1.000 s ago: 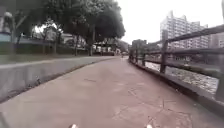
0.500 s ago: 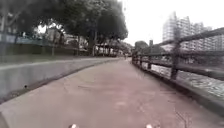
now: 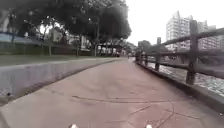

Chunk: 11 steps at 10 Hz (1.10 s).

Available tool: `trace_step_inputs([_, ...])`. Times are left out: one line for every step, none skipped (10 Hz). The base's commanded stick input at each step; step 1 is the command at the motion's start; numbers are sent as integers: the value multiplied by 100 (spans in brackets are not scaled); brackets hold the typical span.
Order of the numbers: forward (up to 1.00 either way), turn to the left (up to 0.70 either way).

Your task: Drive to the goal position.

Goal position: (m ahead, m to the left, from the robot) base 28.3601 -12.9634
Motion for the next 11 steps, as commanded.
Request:
trace_step_inputs([100, -40])
trace_step_inputs([100, -40])
trace_step_inputs([100, -40])
trace_step_inputs([100, -40])
trace_step_inputs([100, -6])
trace_step_inputs([100, 0])
trace_step_inputs([100, 0])
trace_step_inputs([100, 0])
trace_step_inputs([100, 0])
trace_step_inputs([100, 0])
trace_step_inputs([100, 0])
